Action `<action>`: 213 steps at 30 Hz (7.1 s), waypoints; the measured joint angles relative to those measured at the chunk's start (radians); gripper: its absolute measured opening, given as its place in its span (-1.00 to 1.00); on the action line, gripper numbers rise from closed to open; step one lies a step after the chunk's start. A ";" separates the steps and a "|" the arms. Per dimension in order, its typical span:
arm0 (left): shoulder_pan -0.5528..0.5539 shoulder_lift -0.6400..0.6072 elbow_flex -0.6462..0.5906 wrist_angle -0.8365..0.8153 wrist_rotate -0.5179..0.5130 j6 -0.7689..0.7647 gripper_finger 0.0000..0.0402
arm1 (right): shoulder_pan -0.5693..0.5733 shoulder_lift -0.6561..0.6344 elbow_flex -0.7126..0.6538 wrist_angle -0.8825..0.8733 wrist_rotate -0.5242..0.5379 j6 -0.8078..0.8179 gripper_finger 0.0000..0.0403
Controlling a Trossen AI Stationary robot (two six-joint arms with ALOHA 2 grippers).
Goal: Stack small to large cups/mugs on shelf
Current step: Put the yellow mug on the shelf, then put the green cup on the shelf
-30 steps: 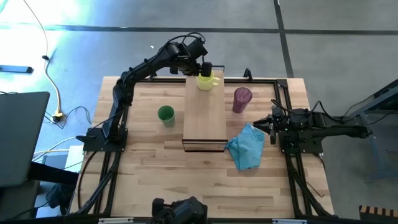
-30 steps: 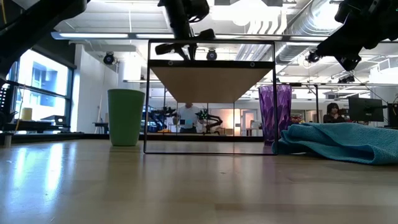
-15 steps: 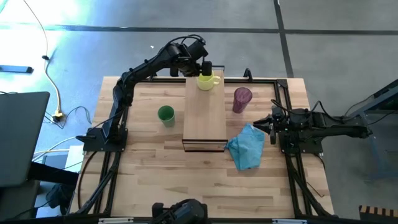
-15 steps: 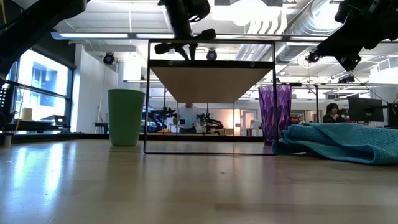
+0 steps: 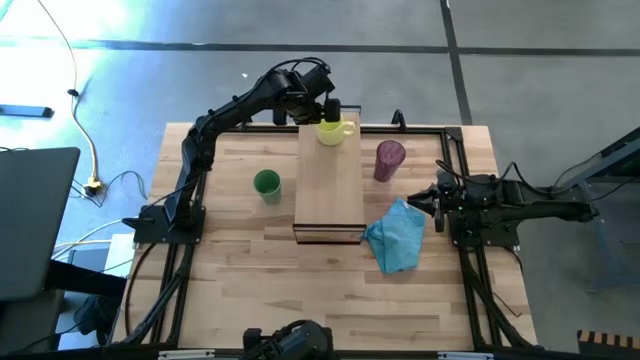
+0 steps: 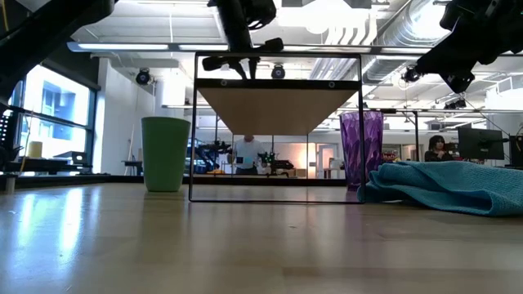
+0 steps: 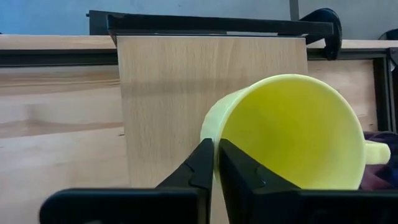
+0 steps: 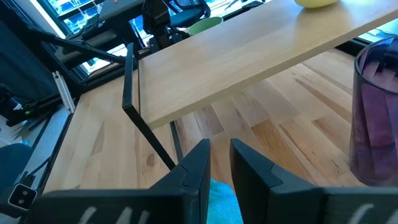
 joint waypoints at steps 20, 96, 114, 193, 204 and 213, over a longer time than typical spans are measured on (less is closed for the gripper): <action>0.000 0.000 0.000 0.014 0.003 -0.012 -0.79 | 0.000 0.000 0.000 0.000 0.000 0.000 -0.74; -0.026 0.000 0.000 -0.051 -0.045 -0.089 -0.56 | 0.000 0.000 0.000 -0.016 -0.041 0.010 -0.74; -0.035 0.000 0.000 -0.032 -0.045 -0.138 -0.92 | 0.000 0.000 0.000 -0.015 -0.041 0.011 -0.74; -0.085 -0.074 0.002 0.038 -0.188 -0.186 -0.23 | 0.002 0.000 0.000 0.007 -0.089 0.067 -0.74; -0.108 -0.301 0.002 -0.054 -0.072 0.333 -0.07 | 0.002 0.000 0.000 0.000 -0.176 0.118 -0.74; -0.223 -0.437 0.002 -0.191 0.117 0.642 -0.15 | 0.001 0.000 0.000 0.056 -0.192 0.024 -0.74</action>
